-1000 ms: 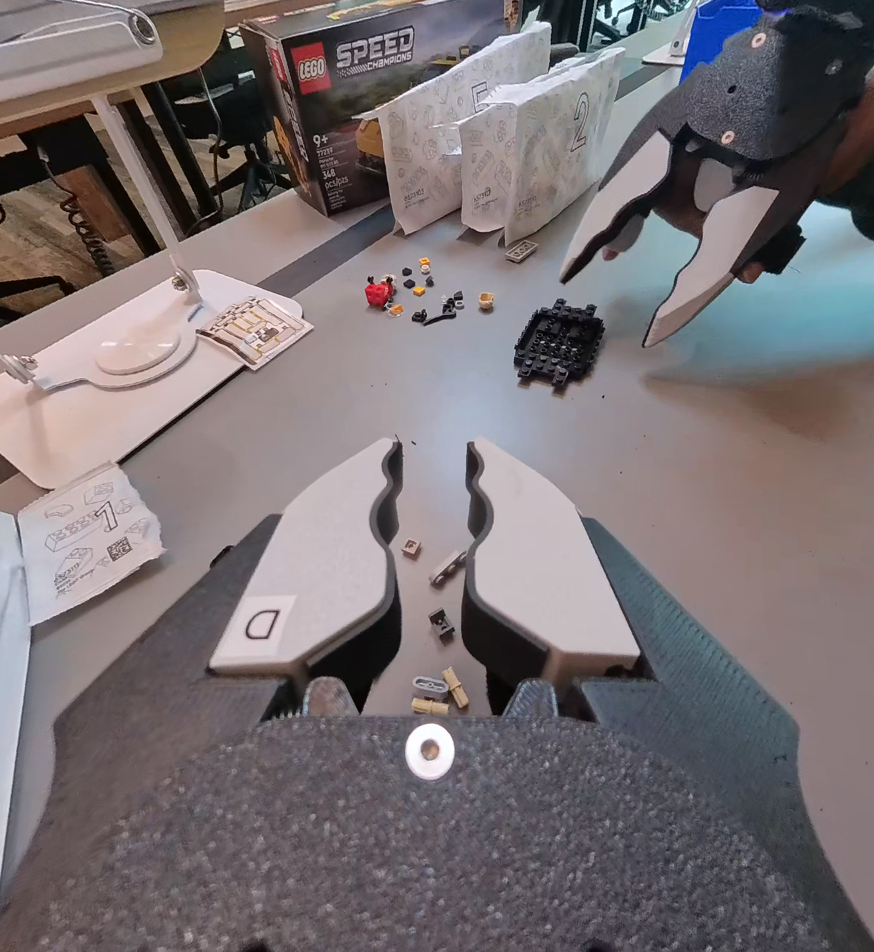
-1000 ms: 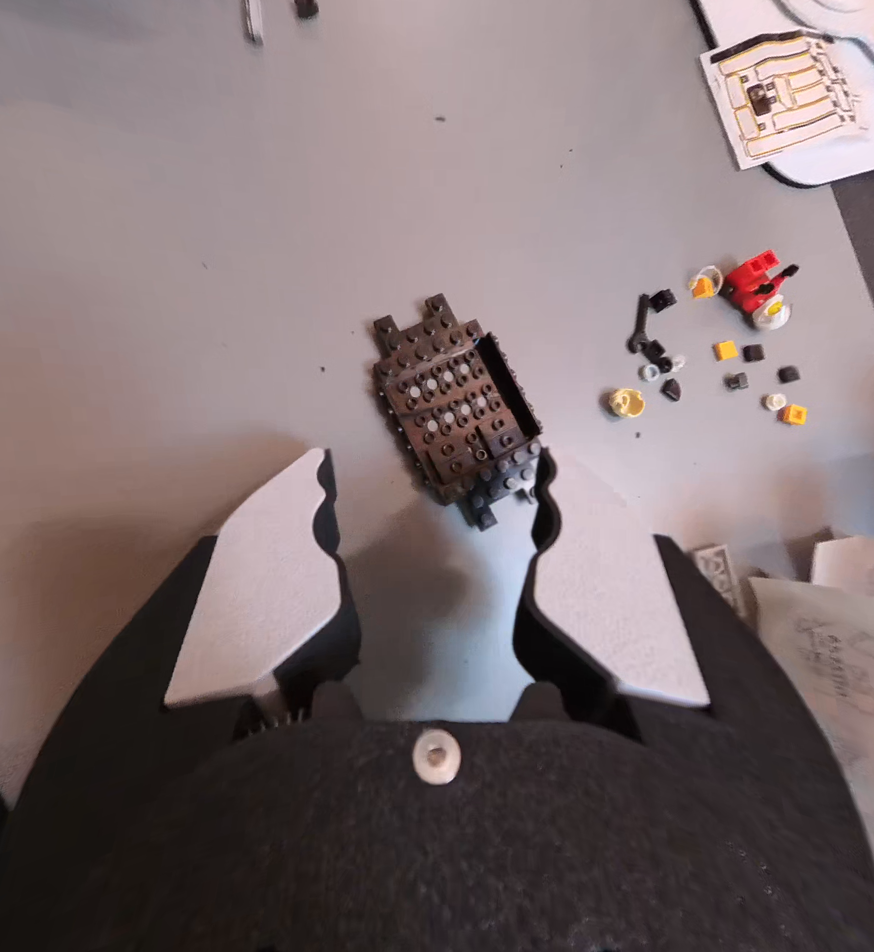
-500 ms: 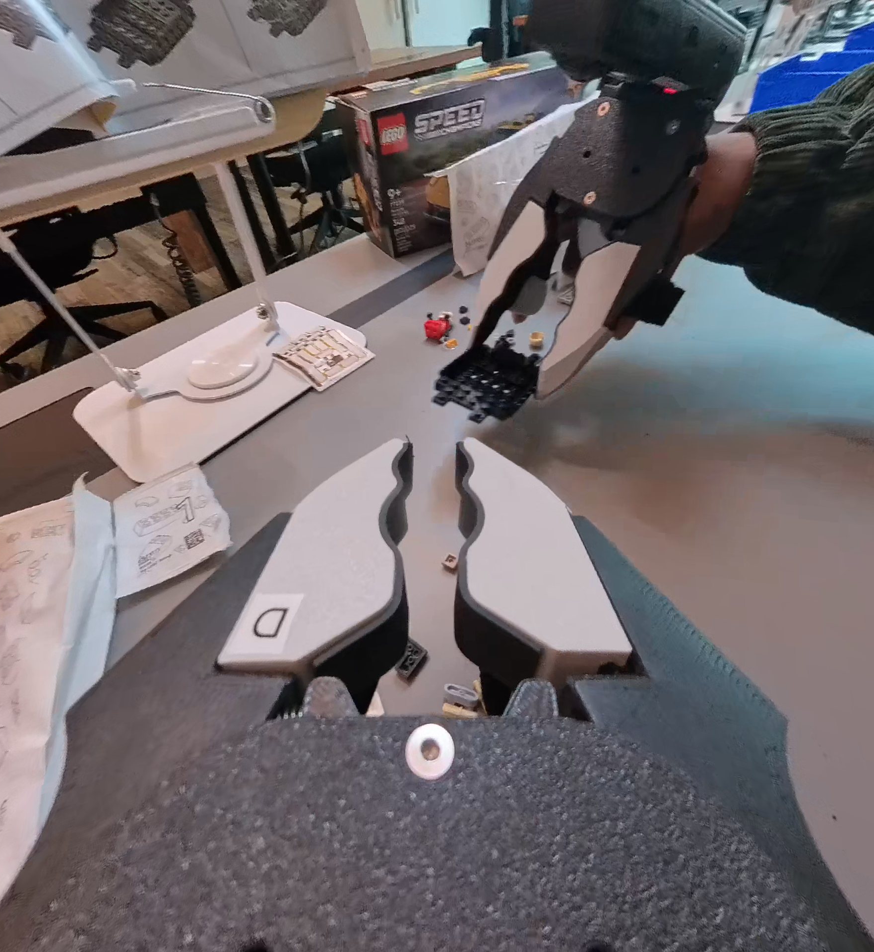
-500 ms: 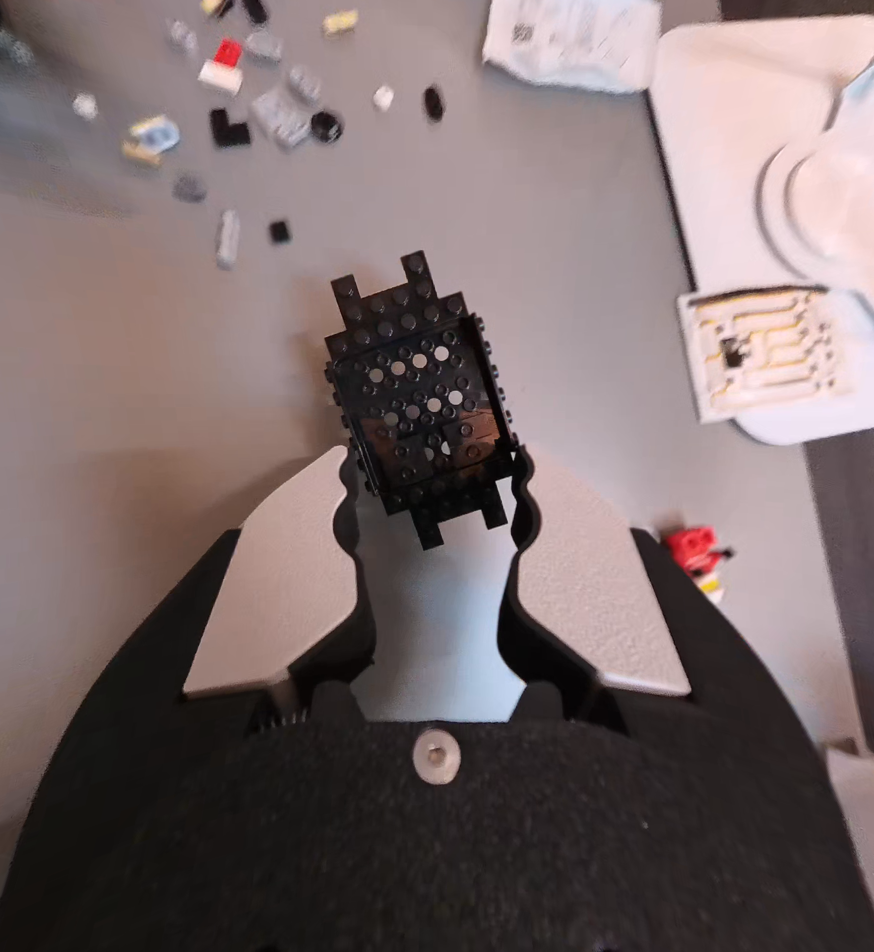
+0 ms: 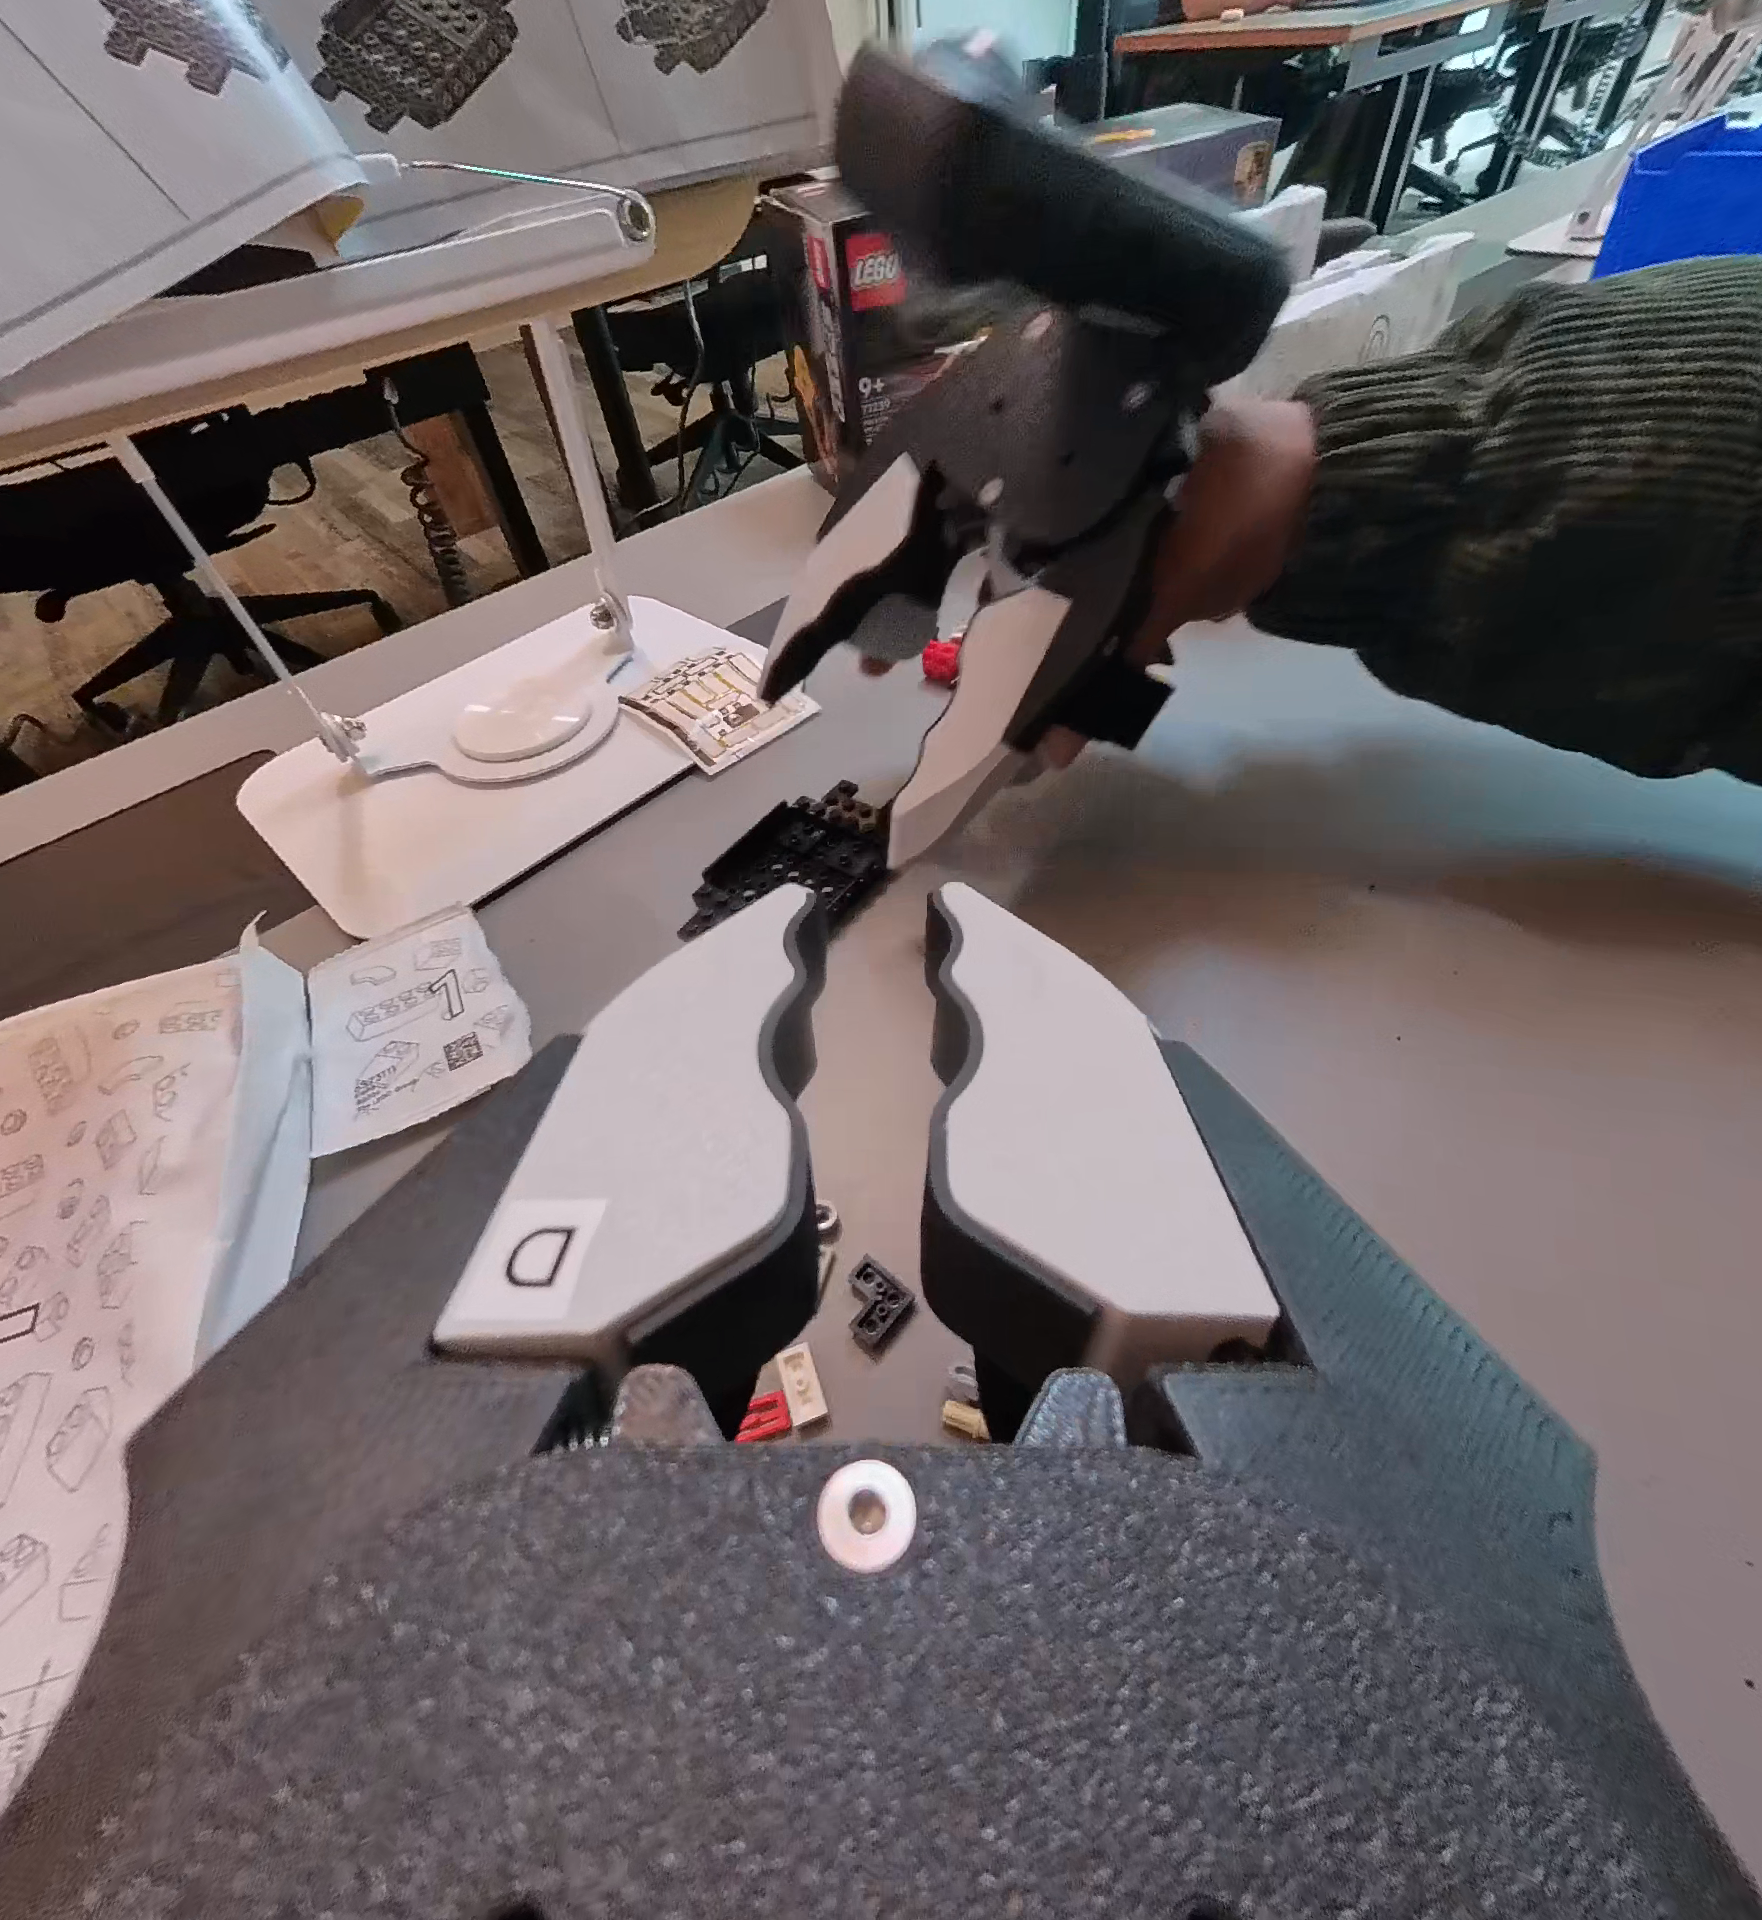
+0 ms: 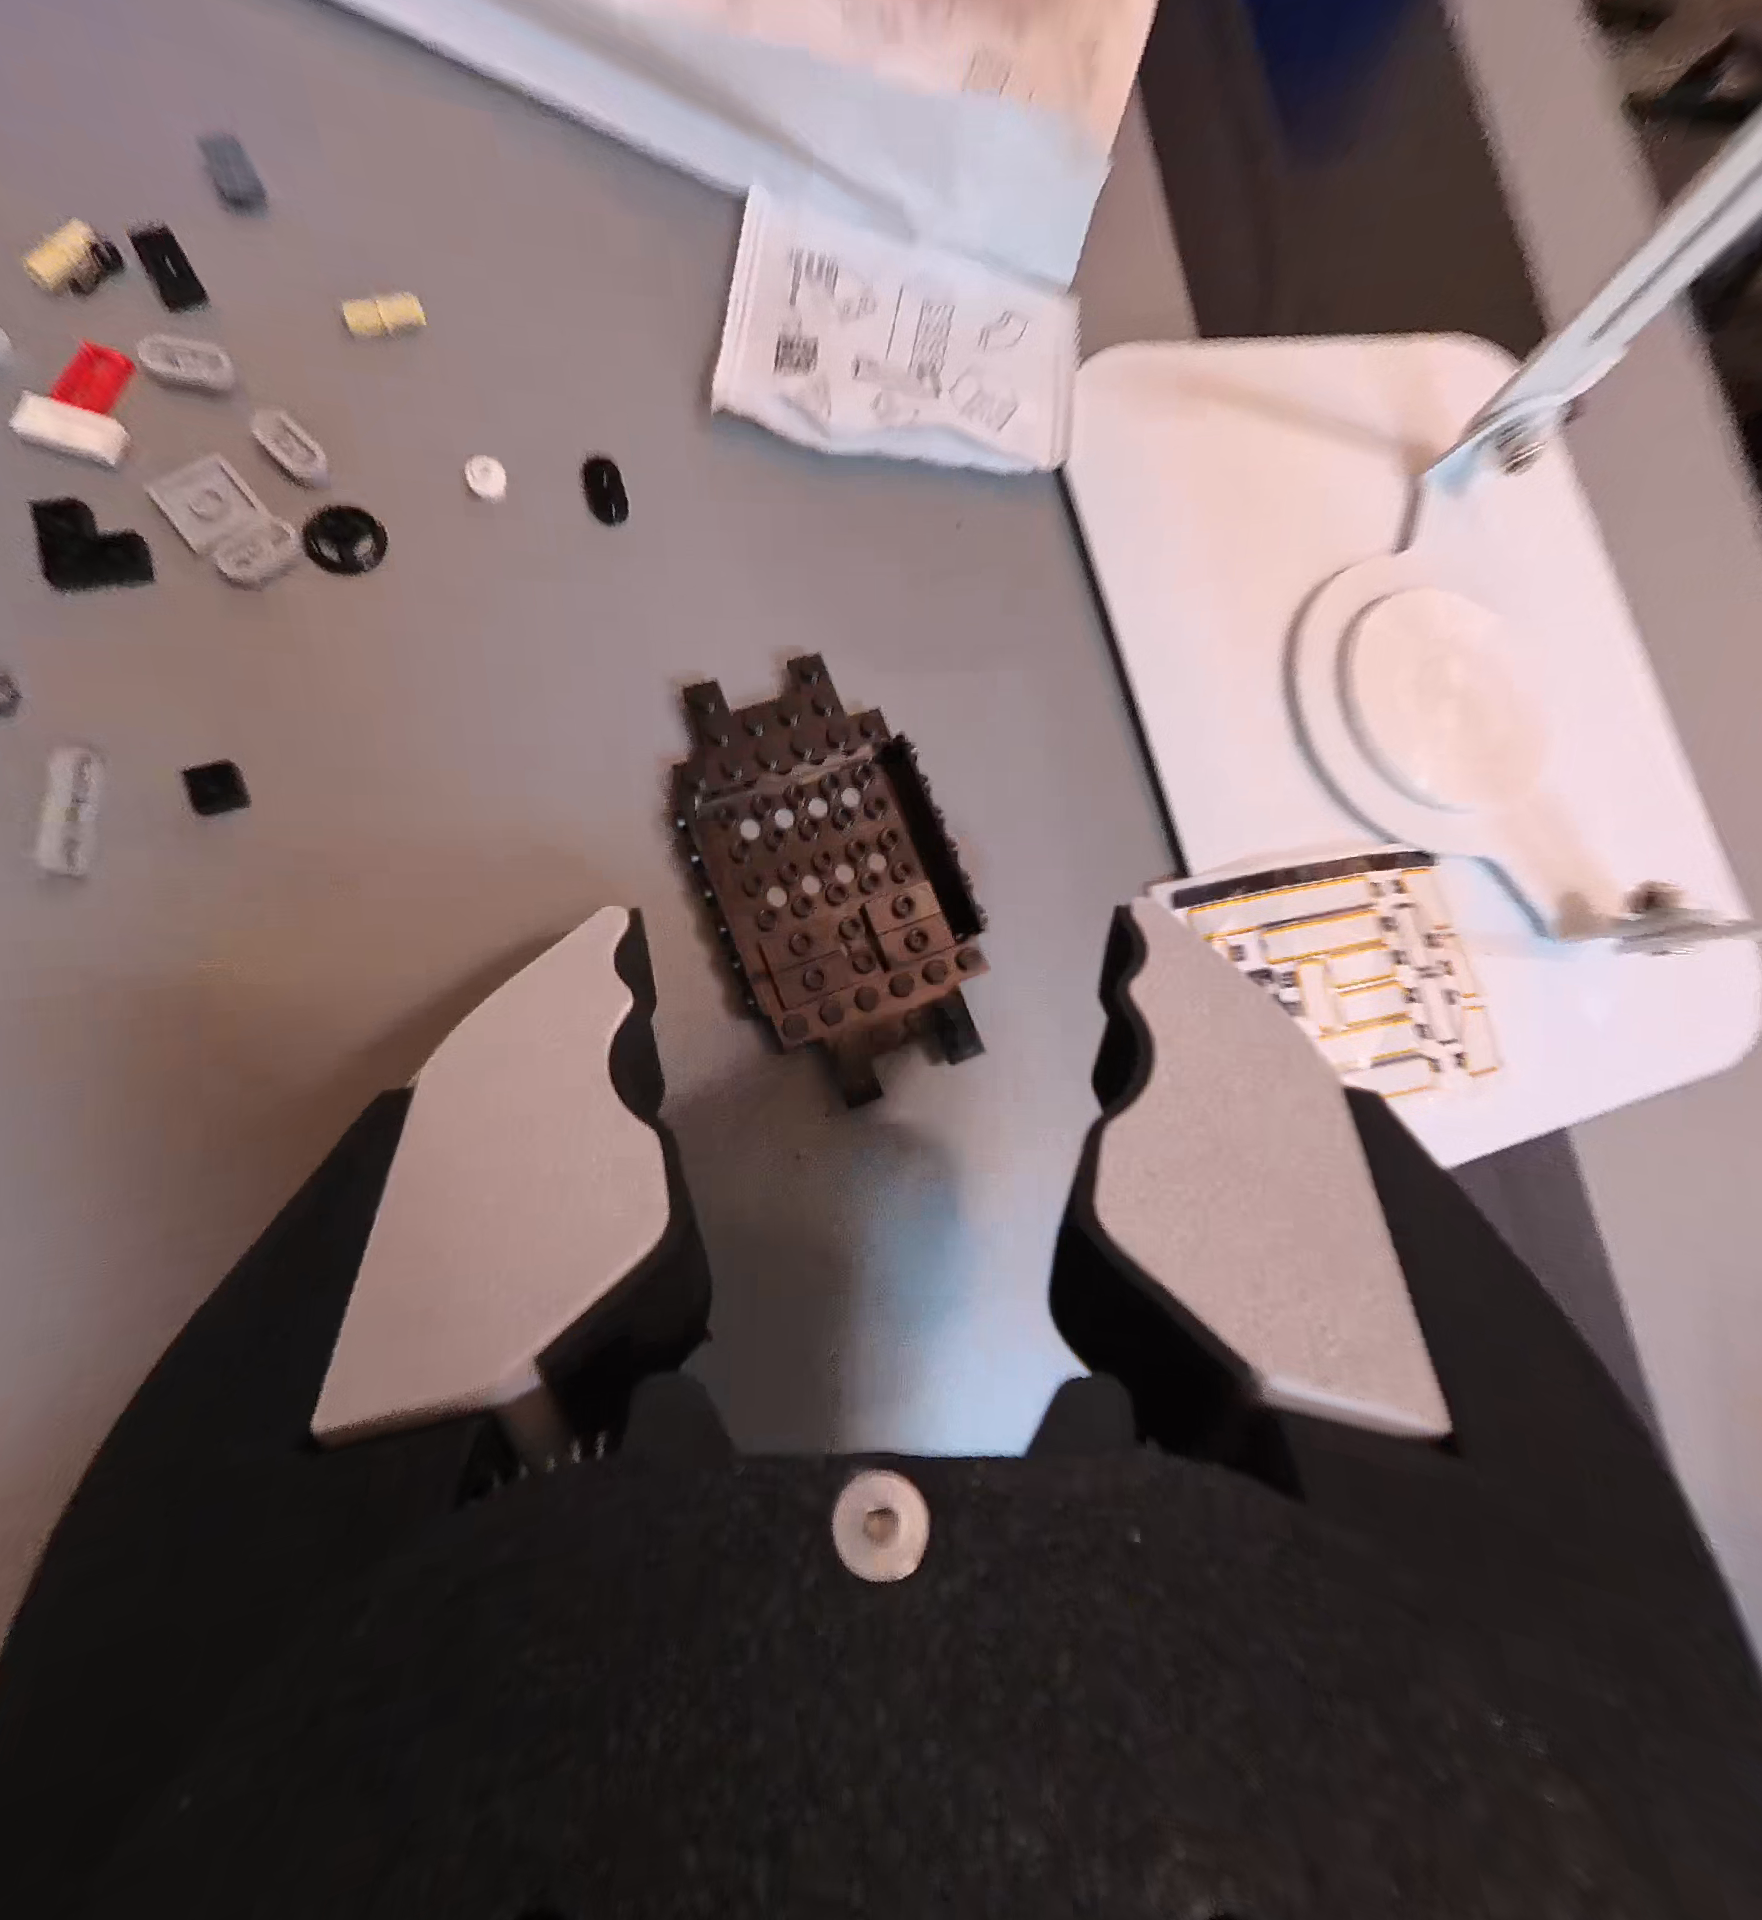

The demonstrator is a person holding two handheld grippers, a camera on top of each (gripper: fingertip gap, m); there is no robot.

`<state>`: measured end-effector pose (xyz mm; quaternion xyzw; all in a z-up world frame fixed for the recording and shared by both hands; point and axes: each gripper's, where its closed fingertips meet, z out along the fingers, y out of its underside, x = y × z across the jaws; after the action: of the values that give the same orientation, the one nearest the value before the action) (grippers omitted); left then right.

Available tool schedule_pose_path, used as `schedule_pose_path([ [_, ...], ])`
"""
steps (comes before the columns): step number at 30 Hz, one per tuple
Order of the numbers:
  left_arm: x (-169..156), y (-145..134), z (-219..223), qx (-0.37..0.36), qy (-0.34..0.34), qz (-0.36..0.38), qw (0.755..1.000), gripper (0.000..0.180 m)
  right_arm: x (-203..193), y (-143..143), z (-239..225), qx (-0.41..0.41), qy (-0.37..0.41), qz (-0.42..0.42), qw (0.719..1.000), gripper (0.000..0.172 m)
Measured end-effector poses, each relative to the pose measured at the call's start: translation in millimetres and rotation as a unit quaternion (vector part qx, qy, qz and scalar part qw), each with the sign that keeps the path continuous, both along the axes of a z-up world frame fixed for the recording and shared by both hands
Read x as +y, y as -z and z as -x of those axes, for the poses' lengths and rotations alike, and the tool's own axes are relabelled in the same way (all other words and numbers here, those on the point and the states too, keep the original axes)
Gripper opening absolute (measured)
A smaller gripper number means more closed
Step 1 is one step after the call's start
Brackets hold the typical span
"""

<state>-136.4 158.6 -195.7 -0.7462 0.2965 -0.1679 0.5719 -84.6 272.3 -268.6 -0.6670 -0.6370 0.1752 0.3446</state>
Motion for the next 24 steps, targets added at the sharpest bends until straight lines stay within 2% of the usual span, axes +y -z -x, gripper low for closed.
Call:
schedule_pose_path([
  [5, 9, -2, 19, -0.007, -0.042, 0.005, 0.999, 0.015, -23, -56, -25, 0.104, 0.037, -0.057, 0.992, 0.082],
  [11, 24, -3, 55, -0.036, -0.109, 0.019, 0.993, 0.011, -80, -106, -74, 0.217, 0.102, -0.083, 0.967, 0.063],
  [13, 28, -3, 64, -0.034, -0.126, 0.019, 0.991, 0.01, -101, -111, -89, 0.242, 0.129, -0.077, 0.958, 0.048],
  [17, 32, -3, 81, -0.029, -0.154, 0.015, 0.988, 0.009, -127, -102, -113, 0.268, 0.174, -0.102, 0.942, 0.001],
  [19, 35, 0, 88, -0.023, -0.163, 0.02, 0.986, 0.01, -127, -101, -122, 0.284, 0.196, -0.123, 0.93, 0.0],
  [24, 41, 16, 100, -0.002, -0.171, 0.042, 0.984, 0.016, -127, -107, -126, 0.302, 0.196, -0.122, 0.925, 0.0],
])
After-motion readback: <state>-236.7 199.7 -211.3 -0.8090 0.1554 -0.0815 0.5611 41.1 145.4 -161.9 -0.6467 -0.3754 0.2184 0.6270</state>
